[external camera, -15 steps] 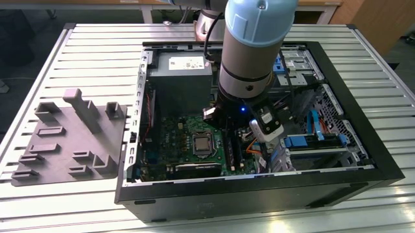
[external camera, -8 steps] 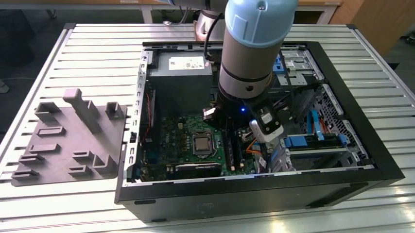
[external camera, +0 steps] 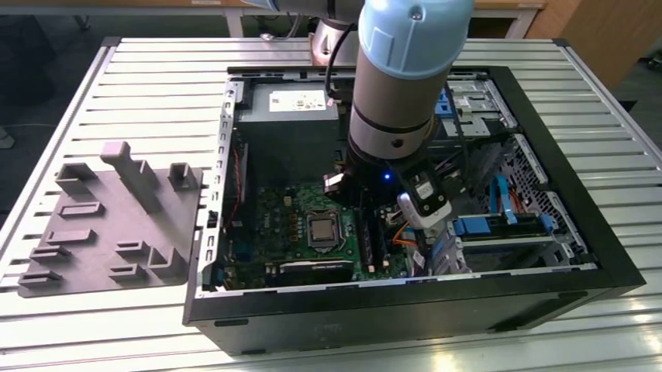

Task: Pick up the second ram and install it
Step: 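Insert the second ram into the second slot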

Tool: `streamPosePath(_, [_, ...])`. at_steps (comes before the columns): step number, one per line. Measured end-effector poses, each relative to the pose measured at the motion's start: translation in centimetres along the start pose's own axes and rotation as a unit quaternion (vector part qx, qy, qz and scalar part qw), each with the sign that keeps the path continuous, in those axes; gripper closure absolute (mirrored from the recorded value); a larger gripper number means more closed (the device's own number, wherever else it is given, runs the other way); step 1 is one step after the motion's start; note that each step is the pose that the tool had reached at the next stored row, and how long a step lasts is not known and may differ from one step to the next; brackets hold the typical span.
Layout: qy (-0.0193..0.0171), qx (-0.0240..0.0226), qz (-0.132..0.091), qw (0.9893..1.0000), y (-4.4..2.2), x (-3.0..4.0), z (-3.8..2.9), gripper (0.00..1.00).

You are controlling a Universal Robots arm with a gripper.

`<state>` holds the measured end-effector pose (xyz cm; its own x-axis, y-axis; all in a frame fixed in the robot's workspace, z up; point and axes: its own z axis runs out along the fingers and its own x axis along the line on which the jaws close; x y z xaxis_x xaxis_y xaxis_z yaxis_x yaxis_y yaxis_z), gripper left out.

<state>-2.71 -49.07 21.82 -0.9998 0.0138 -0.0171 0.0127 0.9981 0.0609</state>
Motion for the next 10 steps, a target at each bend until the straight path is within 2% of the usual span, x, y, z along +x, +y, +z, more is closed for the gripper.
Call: streamPosePath(10, [0.0,-0.0001,0.0,1.0,0.0,0.0,0.02,0.87])
